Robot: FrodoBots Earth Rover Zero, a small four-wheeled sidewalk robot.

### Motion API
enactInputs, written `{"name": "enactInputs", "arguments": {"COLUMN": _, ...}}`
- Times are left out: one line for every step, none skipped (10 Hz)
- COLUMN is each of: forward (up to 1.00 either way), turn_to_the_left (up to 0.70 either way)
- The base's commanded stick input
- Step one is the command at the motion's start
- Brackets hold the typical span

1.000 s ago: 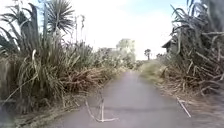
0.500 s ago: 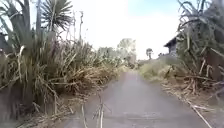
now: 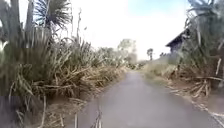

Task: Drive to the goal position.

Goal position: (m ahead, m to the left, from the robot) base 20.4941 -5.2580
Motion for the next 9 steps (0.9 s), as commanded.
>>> {"name": "enactInputs", "arguments": {"forward": 0.70, "turn_to_the_left": -0.01}}
{"name": "enactInputs", "arguments": {"forward": 0.70, "turn_to_the_left": -0.01}}
{"name": "enactInputs", "arguments": {"forward": 0.70, "turn_to_the_left": -0.01}}
{"name": "enactInputs", "arguments": {"forward": 0.70, "turn_to_the_left": -0.01}}
{"name": "enactInputs", "arguments": {"forward": 0.70, "turn_to_the_left": -0.01}}
{"name": "enactInputs", "arguments": {"forward": 0.70, "turn_to_the_left": -0.01}}
{"name": "enactInputs", "arguments": {"forward": 0.70, "turn_to_the_left": -0.36}}
{"name": "enactInputs", "arguments": {"forward": 0.70, "turn_to_the_left": -0.36}}
{"name": "enactInputs", "arguments": {"forward": 0.70, "turn_to_the_left": -0.36}}
